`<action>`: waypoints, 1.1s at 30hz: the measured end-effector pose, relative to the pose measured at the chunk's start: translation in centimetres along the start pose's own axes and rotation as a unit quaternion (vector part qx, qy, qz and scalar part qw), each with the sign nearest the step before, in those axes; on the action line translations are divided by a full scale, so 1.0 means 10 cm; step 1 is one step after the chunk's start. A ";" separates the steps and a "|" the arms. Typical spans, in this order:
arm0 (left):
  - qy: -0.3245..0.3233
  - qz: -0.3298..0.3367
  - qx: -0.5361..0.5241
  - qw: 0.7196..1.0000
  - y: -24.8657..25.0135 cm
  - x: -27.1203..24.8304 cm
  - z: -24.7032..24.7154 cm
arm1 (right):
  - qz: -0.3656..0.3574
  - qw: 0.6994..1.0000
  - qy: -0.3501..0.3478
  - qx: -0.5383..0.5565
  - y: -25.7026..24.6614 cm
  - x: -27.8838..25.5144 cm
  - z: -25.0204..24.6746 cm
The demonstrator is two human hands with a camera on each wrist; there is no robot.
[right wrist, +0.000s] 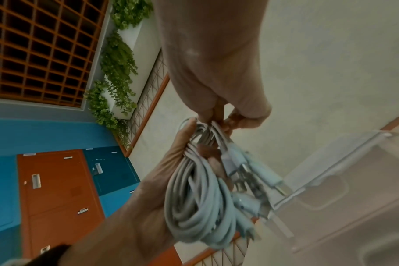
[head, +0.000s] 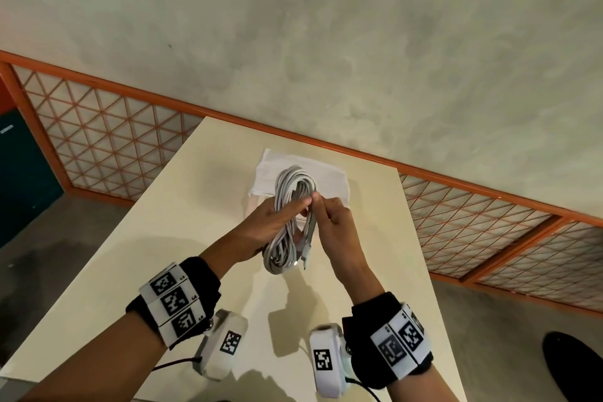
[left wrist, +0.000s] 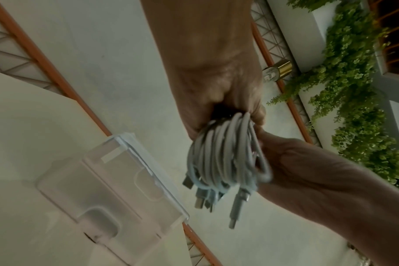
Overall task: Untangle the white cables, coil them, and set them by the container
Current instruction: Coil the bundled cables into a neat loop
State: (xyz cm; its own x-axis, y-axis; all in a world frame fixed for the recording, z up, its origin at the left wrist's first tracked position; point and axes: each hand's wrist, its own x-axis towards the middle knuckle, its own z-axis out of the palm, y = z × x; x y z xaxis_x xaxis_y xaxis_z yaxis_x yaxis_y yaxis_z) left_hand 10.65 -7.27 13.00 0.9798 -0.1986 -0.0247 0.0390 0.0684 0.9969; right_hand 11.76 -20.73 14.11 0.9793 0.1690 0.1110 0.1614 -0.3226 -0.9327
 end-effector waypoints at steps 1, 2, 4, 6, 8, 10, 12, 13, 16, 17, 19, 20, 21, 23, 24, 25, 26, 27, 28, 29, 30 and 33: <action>-0.012 -0.001 -0.007 1.000 -0.01 0.00 -0.01 | -0.002 1.000 -0.009 -0.007 -0.01 0.00 -0.02; -0.023 -0.003 -0.013 1.000 0.00 -0.01 -0.01 | -0.008 1.000 -0.014 -0.010 -0.01 0.01 -0.03; -0.037 -0.011 -0.024 0.999 0.00 -0.02 -0.02 | -0.012 1.000 -0.012 -0.002 -0.02 0.02 -0.04; -0.054 -0.023 -0.037 0.998 0.00 -0.03 -0.04 | -0.008 1.000 0.000 0.014 -0.01 0.05 -0.04; -0.067 -0.041 -0.052 0.996 0.00 -0.05 -0.06 | -0.007 0.999 0.012 0.039 -0.03 0.07 -0.03; -0.085 -0.059 -0.076 0.992 -0.01 -0.03 -0.09 | -0.005 0.998 0.020 0.055 -0.02 0.09 -0.03; -0.099 -0.066 -0.095 0.988 -0.02 -0.02 -0.11 | -0.008 0.998 0.022 0.059 -0.03 0.09 -0.02; -0.104 -0.068 -0.097 0.987 -0.02 -0.01 -0.12 | -0.012 0.998 0.022 0.053 -0.04 0.08 -0.02; -0.102 -0.066 -0.057 0.991 -0.01 -0.02 -0.13 | -0.012 0.998 0.021 0.053 -0.06 0.07 -0.02; -0.103 -0.063 -0.029 0.992 0.02 -0.04 -0.13 | -0.006 0.998 0.017 0.063 -0.07 0.07 -0.03; -0.117 -0.058 0.017 0.991 0.04 -0.04 -0.16 | -0.015 0.998 -0.001 0.060 -0.10 0.05 -0.04; -0.121 -0.053 0.030 0.991 0.03 -0.04 -0.18 | -0.037 0.999 -0.012 0.021 -0.10 0.04 -0.06; -0.117 -0.045 0.037 0.991 0.03 -0.03 -0.19 | -0.058 0.998 -0.020 -0.026 -0.12 0.04 -0.08; -0.092 -0.033 0.017 0.995 0.00 -0.01 -0.20 | -0.064 0.995 -0.016 -0.071 -0.09 0.04 -0.13; -0.075 -0.031 -0.017 0.997 -0.02 0.00 -0.19 | -0.044 0.997 -0.018 -0.055 -0.08 0.04 -0.14; -0.059 -0.031 -0.064 0.996 -0.03 0.01 -0.17 | -0.012 0.999 -0.038 -0.025 -0.04 0.03 -0.14; -0.048 -0.028 -0.112 0.992 -0.03 0.01 -0.16 | 0.027 0.997 -0.073 0.002 -0.01 0.02 -0.13; -0.046 -0.024 -0.153 0.987 -0.03 0.02 -0.15 | 0.065 0.991 -0.115 0.019 0.04 0.02 -0.10; -0.054 -0.019 -0.175 0.983 -0.03 0.02 -0.15 | 0.088 0.983 -0.159 0.039 0.06 0.01 -0.07; -0.065 -0.017 -0.180 0.981 -0.01 0.02 -0.15 | 0.101 0.974 -0.193 0.059 0.08 0.00 -0.03; -0.074 -0.021 -0.165 0.983 0.01 0.03 -0.15 | 0.104 0.967 -0.222 0.069 0.09 0.00 -0.02; -0.078 -0.038 -0.104 0.991 0.09 0.03 -0.15 | 0.096 0.955 -0.275 0.048 -0.02 0.01 -0.02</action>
State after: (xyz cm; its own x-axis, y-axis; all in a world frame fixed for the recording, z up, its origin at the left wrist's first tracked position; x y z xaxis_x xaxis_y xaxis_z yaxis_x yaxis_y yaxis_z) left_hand 11.27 -5.80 13.81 0.9310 -0.3582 -0.0705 0.1665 0.2449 0.9551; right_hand 11.82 -20.82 14.39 0.7732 0.5877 -0.2380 -0.0526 -0.3146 -0.9478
